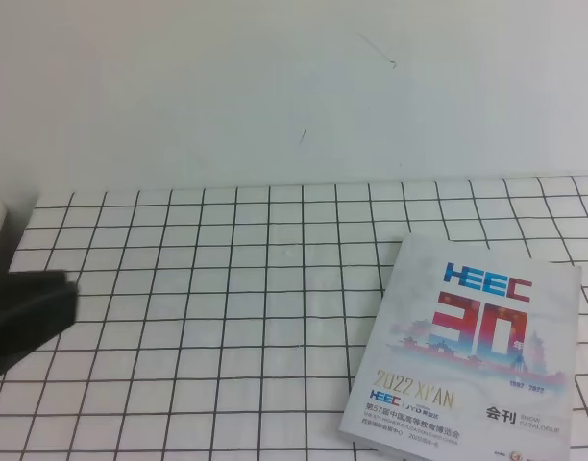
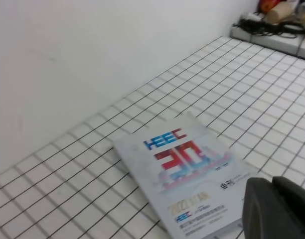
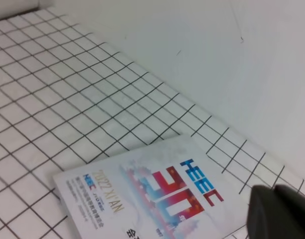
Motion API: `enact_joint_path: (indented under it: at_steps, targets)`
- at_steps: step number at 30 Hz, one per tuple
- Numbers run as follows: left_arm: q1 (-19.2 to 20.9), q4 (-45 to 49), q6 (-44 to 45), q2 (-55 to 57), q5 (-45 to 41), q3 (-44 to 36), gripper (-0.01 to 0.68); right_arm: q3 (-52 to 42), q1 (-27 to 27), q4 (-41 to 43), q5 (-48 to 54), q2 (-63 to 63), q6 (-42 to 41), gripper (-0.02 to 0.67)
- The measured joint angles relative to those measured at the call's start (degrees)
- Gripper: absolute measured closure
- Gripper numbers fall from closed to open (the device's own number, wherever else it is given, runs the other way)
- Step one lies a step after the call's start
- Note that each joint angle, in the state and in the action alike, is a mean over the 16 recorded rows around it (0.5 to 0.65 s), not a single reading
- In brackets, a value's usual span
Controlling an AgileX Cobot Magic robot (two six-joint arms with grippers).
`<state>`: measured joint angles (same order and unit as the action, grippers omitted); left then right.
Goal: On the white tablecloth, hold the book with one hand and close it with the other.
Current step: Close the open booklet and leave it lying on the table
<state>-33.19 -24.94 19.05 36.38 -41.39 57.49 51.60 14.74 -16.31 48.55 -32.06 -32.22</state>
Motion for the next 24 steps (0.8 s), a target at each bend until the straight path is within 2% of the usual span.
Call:
enact_joint_path:
  at_steps: [6, 12, 17, 24]
  targets:
    - [0.0, 17.7, -12.8, -7.2, -1.7, -6.7, 0.676, -3.0, 0.0, 0.8, -0.9, 6.3, -3.7, 0.652]
    - [0.0, 30.1, -20.9, -11.0, 0.3, -13.8, 0.676, -8.4, 0.0, 0.2, -6.0, 8.4, -6.0, 0.652]
    - [0.0, 35.4, -24.5, -11.9, 2.0, -17.9, 0.676, -12.9, 0.0, -0.3, -9.9, 8.8, -7.2, 0.652]
    - [0.0, 36.6, -25.5, -11.9, 2.1, -19.9, 0.676, -17.0, 0.0, -0.7, -10.8, 8.8, -7.4, 0.652]
